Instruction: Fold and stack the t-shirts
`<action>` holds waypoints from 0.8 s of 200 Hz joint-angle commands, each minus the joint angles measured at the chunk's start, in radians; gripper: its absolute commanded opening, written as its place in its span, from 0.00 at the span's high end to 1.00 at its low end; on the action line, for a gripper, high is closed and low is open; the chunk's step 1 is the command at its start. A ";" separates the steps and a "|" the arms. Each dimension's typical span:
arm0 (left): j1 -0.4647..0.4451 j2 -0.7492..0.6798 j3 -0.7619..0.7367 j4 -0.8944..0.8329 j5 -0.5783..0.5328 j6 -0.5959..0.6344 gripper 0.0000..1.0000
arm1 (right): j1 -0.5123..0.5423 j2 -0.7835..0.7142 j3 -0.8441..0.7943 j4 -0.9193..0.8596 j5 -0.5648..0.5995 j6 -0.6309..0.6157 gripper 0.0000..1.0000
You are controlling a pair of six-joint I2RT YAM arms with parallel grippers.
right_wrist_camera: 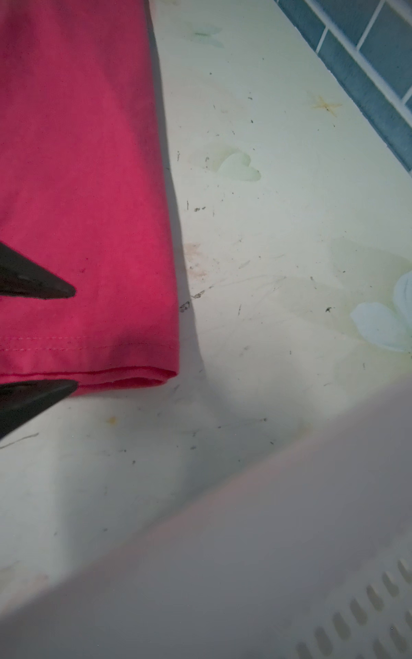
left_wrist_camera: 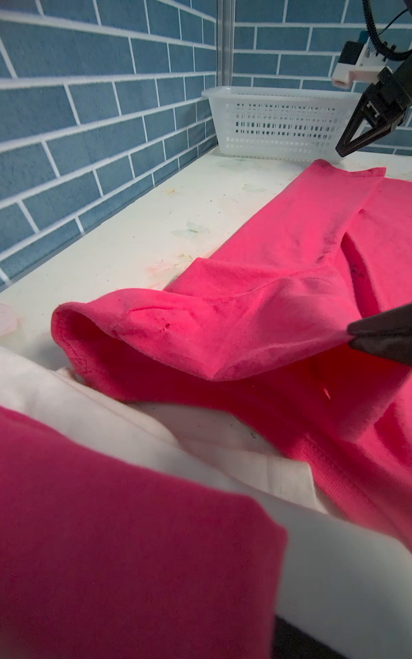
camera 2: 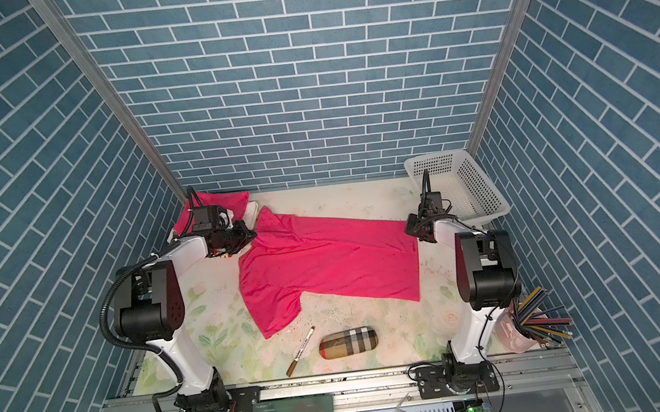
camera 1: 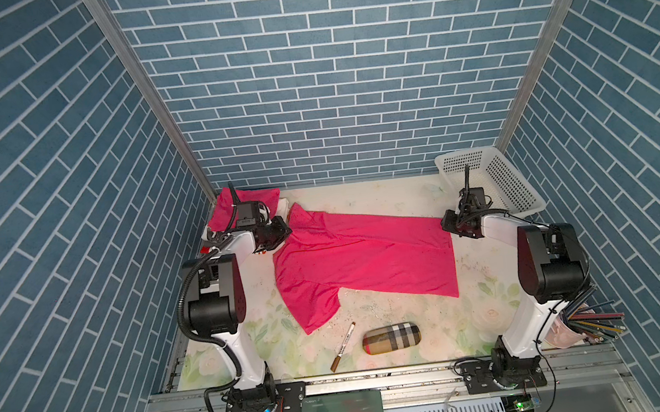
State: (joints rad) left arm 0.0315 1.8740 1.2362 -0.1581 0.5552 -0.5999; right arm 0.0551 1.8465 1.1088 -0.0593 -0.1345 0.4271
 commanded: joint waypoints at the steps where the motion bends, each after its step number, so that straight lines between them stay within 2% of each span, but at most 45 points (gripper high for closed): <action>1: -0.008 0.013 -0.003 0.009 0.002 -0.007 0.95 | 0.009 0.050 0.016 -0.043 0.049 -0.010 0.63; 43: -0.013 0.014 -0.001 0.008 0.002 -0.006 0.96 | 0.038 0.068 0.029 -0.065 0.132 -0.018 0.67; 85: -0.020 0.015 0.000 0.011 0.002 -0.007 0.96 | 0.046 0.065 0.011 -0.056 0.165 -0.020 0.71; 143: -0.027 0.014 -0.004 0.012 -0.001 -0.007 0.95 | 0.049 0.069 0.016 -0.040 0.168 -0.023 1.00; 160: -0.027 0.013 -0.004 0.011 -0.001 -0.005 0.96 | 0.049 0.068 0.017 -0.033 0.168 -0.024 1.00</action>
State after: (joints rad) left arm 0.0113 1.8759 1.2362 -0.1516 0.5552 -0.6067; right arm 0.1005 1.8992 1.1210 -0.0937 0.0051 0.4038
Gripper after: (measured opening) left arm 0.049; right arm 0.049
